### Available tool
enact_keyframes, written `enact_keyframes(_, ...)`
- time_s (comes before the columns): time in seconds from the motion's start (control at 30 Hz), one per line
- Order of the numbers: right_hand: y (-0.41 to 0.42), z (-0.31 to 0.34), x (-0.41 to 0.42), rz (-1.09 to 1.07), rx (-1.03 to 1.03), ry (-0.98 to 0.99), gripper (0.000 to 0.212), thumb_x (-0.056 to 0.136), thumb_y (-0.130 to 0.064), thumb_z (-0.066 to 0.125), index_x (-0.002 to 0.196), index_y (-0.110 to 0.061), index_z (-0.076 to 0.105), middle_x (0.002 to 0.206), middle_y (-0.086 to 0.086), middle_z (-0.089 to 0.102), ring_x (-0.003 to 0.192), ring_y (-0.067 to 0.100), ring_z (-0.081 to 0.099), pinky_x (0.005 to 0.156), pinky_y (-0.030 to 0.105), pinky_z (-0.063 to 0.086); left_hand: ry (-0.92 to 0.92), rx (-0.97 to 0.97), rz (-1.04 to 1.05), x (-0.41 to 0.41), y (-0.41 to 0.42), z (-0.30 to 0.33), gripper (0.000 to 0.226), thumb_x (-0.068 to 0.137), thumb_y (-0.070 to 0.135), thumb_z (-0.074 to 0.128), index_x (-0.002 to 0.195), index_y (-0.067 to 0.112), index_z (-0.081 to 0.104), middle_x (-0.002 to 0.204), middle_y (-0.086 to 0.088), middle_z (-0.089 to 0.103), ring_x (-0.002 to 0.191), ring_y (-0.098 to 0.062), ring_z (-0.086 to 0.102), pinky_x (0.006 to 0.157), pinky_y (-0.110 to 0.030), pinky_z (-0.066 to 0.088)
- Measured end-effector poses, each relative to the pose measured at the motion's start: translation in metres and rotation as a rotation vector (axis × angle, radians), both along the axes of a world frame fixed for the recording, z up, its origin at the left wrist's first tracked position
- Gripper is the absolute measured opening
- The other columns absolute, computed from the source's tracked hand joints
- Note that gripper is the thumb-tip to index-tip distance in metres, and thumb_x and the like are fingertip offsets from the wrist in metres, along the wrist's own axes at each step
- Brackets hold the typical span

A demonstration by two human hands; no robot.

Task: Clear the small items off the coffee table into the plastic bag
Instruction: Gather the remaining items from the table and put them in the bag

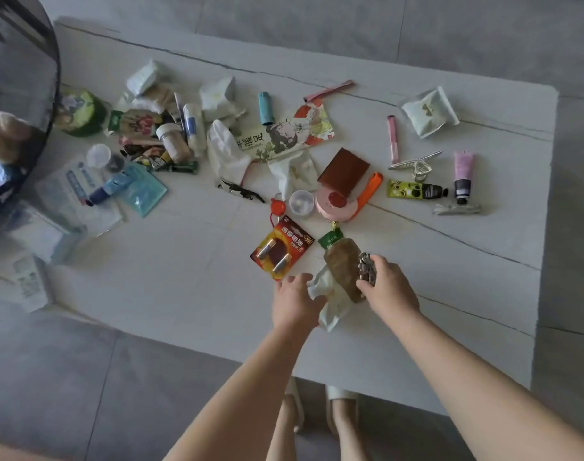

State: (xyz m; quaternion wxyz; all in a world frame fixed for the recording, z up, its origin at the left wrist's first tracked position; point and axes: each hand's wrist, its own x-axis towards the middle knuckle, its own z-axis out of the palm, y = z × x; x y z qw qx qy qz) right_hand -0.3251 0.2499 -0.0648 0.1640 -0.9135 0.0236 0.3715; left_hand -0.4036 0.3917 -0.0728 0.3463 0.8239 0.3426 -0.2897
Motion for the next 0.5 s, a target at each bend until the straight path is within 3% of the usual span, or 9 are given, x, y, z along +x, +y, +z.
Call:
enact_keyframes(0.2,0.008,-0.037,0.005,0.057,-0.112,-0.149,0.056,0.088,-0.043,0.06,0.136,-0.023,0.04,0.123,0.009,0.047,0.115,0.029,0.047,0.072,0.034,0.044,0.015,0.201,-0.181,0.008,-0.015,-0.038,0.061,0.084,0.046,0.063,0.137,0.028,0.039,0.133,-0.001,0.047,0.124,-0.024,0.039,0.101,-0.035,0.034)
enact_keyframes(0.33,0.011,-0.047,0.01,0.023,-0.075,-0.191,0.035,0.089,-0.028,0.06,0.12,-0.018,0.05,0.114,0.011,0.052,0.104,0.03,0.053,0.064,0.031,0.037,-0.009,0.246,-0.2,0.01,-0.022,-0.045,0.054,0.086,0.046,0.061,0.133,0.027,0.041,0.129,0.002,0.053,0.123,-0.024,0.04,0.102,-0.035,0.029)
enact_keyframes(0.5,0.008,-0.041,0.018,0.0,0.046,-0.176,0.034,0.085,-0.014,0.054,0.118,-0.009,0.047,0.111,0.016,0.047,0.086,0.033,0.052,0.063,0.031,0.039,0.024,0.258,-0.187,0.013,-0.018,-0.038,0.039,0.086,0.046,0.06,0.115,0.02,0.054,0.114,0.0,0.056,0.11,-0.024,0.042,0.095,-0.033,0.033)
